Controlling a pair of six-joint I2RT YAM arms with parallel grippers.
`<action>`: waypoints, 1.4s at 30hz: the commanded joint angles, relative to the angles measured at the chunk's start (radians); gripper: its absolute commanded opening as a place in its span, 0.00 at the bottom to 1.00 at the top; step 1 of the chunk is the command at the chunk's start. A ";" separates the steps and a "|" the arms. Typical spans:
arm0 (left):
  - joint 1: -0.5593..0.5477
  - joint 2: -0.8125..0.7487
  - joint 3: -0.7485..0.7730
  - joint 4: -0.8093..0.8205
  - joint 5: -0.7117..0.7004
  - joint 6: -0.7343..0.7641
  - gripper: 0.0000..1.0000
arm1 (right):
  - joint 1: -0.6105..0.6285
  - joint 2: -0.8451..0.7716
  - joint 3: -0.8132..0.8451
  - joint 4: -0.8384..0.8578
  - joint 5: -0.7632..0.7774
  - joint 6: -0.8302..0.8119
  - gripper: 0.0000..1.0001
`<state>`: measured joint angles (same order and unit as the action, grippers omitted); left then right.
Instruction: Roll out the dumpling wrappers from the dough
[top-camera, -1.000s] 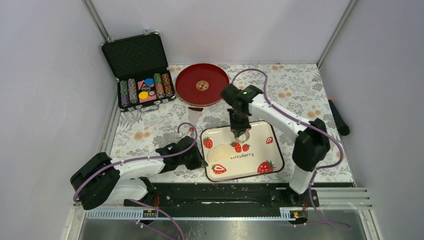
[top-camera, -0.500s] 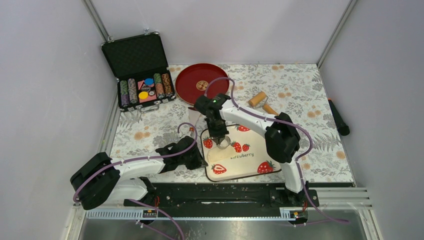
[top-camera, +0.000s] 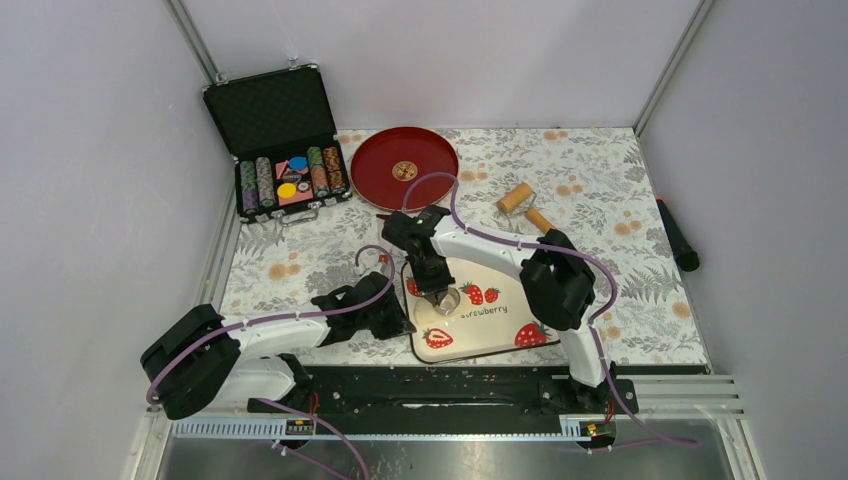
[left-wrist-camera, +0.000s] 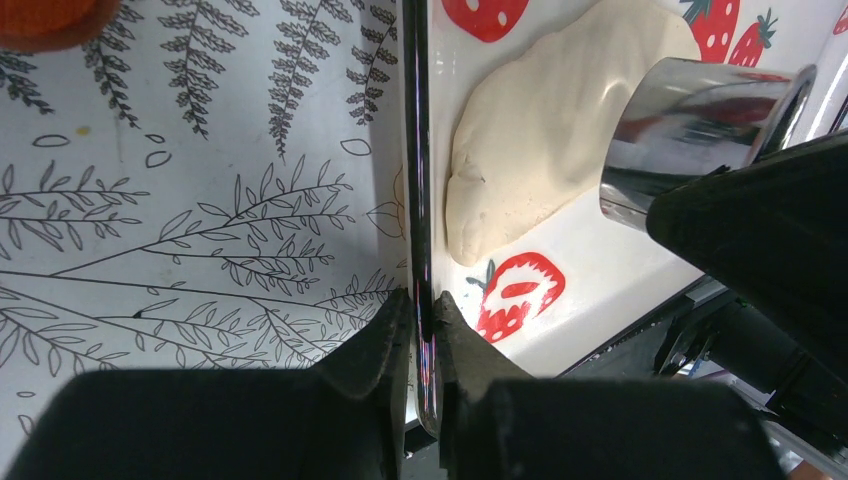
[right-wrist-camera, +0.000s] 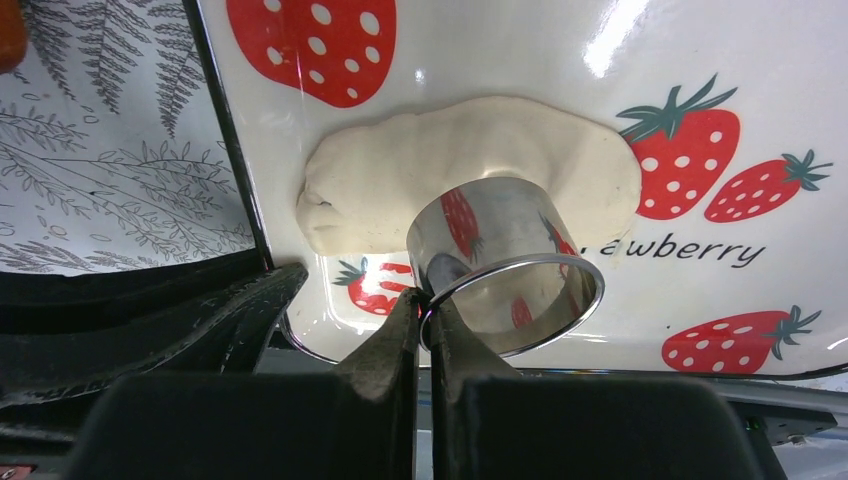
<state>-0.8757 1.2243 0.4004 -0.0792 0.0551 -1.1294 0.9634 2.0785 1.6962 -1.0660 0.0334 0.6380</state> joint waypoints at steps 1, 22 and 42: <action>-0.001 0.025 0.006 -0.059 -0.007 0.031 0.00 | 0.018 0.004 -0.009 0.003 0.018 0.015 0.00; -0.001 0.018 0.003 -0.058 -0.008 0.030 0.00 | 0.019 0.032 0.028 -0.018 0.064 0.004 0.00; 0.000 0.015 0.002 -0.058 -0.008 0.028 0.00 | 0.021 0.073 0.025 -0.012 0.059 0.002 0.04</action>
<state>-0.8757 1.2240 0.4004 -0.0792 0.0551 -1.1294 0.9733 2.1433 1.7187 -1.0637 0.0689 0.6369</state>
